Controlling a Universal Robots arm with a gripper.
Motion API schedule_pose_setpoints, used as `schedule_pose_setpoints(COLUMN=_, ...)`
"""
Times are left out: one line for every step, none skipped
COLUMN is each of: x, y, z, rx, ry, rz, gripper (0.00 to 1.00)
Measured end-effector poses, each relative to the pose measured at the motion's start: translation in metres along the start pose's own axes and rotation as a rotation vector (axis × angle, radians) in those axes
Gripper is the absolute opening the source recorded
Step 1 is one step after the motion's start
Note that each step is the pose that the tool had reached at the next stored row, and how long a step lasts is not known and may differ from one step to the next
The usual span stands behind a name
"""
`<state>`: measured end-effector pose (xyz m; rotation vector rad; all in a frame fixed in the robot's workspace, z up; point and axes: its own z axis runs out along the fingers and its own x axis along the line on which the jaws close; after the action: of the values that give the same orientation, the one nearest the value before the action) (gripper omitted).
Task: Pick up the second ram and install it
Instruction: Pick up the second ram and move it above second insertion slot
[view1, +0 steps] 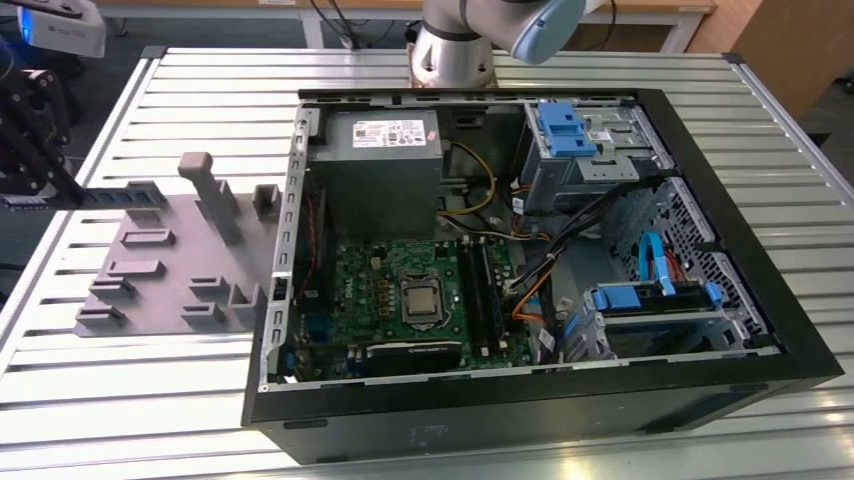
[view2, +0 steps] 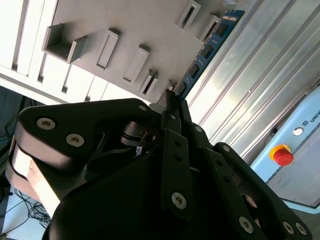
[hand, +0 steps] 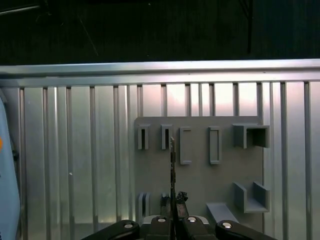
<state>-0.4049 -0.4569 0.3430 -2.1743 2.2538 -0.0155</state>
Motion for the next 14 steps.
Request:
schedule_pose_setpoints(x=0.0000, y=0.0000, z=-0.0012, rx=0.0000, ry=0.0000, rz=0.000, gripper=0.14)
schedule_pose_setpoints(x=0.0000, y=-0.0001, z=-0.0024, rx=0.0000, ry=0.0000, rz=0.000, gripper=0.14)
schedule_pose_setpoints(x=0.0000, y=-0.0001, z=-0.0037, rx=0.0000, ry=0.0000, rz=0.000, gripper=0.14)
schedule_pose_setpoints(x=0.0000, y=-0.0001, z=-0.0048, rx=0.0001, ry=0.0000, rz=0.000, gripper=0.14)
schedule_pose_setpoints(x=0.0000, y=-0.0001, z=-0.0060, rx=0.0001, ry=0.0000, rz=0.000, gripper=0.14)
schedule_pose_setpoints(x=0.0000, y=-0.0001, z=-0.0071, rx=0.0000, ry=0.0000, rz=0.000, gripper=0.14)
schedule_pose_setpoints(x=0.0000, y=-0.0001, z=-0.0083, rx=0.0000, ry=0.0000, rz=0.000, gripper=0.14)
schedule_pose_setpoints(x=0.0000, y=-0.0002, z=-0.0095, rx=0.0000, ry=0.0000, rz=0.000, gripper=0.14)
schedule_pose_setpoints(x=0.0000, y=-0.0001, z=-0.0108, rx=0.0000, ry=0.0000, rz=0.000, gripper=0.14)
schedule_pose_setpoints(x=0.0000, y=-0.0002, z=-0.0121, rx=0.0000, ry=0.0000, rz=0.000, gripper=0.14)
schedule_pose_setpoints(x=0.0000, y=-0.0002, z=-0.0134, rx=0.0001, ry=0.0000, rz=0.000, gripper=0.14)
schedule_pose_setpoints(x=0.0000, y=-0.0002, z=-0.0148, rx=0.0001, ry=-0.0001, rz=0.000, gripper=0.14)
schedule_pose_setpoints(x=0.0000, y=-0.0002, z=-0.0162, rx=0.0000, ry=0.0000, rz=0.000, gripper=0.14)
schedule_pose_setpoints(x=0.0000, y=-0.0003, z=-0.0174, rx=0.0000, ry=0.0000, rz=0.000, gripper=0.14)
